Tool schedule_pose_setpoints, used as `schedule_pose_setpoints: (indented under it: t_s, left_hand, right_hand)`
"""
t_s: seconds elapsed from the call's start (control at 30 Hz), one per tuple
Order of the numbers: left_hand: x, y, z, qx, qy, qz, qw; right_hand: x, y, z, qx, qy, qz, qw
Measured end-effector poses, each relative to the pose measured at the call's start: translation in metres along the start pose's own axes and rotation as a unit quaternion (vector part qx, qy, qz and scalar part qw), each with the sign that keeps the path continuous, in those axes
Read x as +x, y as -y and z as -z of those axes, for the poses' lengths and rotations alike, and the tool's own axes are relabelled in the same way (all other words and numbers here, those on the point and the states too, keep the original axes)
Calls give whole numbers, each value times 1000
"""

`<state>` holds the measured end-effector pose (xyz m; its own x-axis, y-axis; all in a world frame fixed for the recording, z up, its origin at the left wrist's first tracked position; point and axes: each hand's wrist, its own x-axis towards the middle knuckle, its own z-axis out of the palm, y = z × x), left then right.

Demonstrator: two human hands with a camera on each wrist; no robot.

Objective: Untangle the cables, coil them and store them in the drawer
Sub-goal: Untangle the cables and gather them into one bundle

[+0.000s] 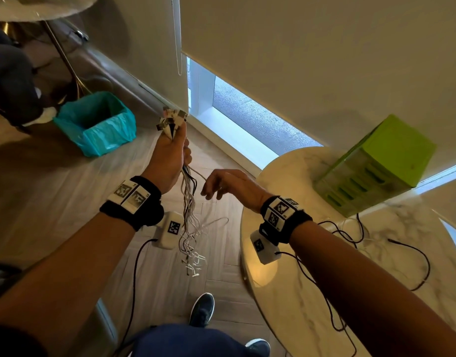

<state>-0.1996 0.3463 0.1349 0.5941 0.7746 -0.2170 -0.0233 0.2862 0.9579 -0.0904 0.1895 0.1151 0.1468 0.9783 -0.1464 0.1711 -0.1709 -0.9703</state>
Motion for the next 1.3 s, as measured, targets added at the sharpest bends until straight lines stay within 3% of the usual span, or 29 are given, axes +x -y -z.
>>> schedule_pose_setpoints:
  t_s: [0.1, 0.2, 0.3, 0.37, 0.4, 0.47, 0.53, 0.67, 0.73, 0.8, 0.9, 0.97, 1.03, 1.13, 1.2, 1.3]
  left_hand:
    - [6, 4, 1, -9, 30, 17, 999]
    - [-1, 2, -5, 2, 56, 19, 998]
    - [-16, 3, -15, 19, 102, 16, 994]
    - [-23, 5, -20, 52, 130, 1, 990]
    - [-25, 5, -22, 59, 142, 0, 988]
    - [-29, 2, -25, 49, 163, 13, 985]
    - [-34, -2, -28, 39, 173, 24, 984]
    - [-49, -16, -38, 23, 209, 29, 977]
    - [-54, -23, -42, 7, 239, 26, 971]
    - [-56, -27, -43, 12, 257, 13, 966]
    - [-57, -27, -41, 60, 248, -7, 967]
    - [-57, -29, -40, 74, 232, -16, 970]
    - [-55, -33, -43, 56, 229, -23, 971]
    - [-49, -34, -56, 34, 238, -8, 971]
    - [-49, -26, -71, 46, 258, 4, 965]
    - [-59, -9, -102, 64, 304, 13, 950]
  right_hand:
    - [3, 1, -1, -39, 32, -54, 997]
    - [12, -15, -3, -246, 5, -71, 967]
    - [21, -36, -8, -381, -142, -107, 907]
    - [24, -41, -8, -381, -184, -130, 897]
    - [27, -43, -8, -370, -143, -147, 906]
    - [29, -39, -13, -326, 14, -158, 932]
    - [29, -36, -22, -273, 135, -158, 939]
    - [29, -45, -29, -178, 198, -170, 949]
    - [31, -59, -31, -254, 210, -168, 929]
    - [36, -73, -21, -357, 103, -197, 907]
    - [35, -81, 7, -404, -148, -181, 884]
    - [26, -80, 19, -416, -204, -145, 874]
    - [15, -79, 17, -386, -132, -161, 899]
    - [-7, -77, -1, -308, 76, -225, 921]
    - [-24, -78, -9, -298, 121, -245, 915]
    - [-57, -77, -9, -312, 118, -265, 905]
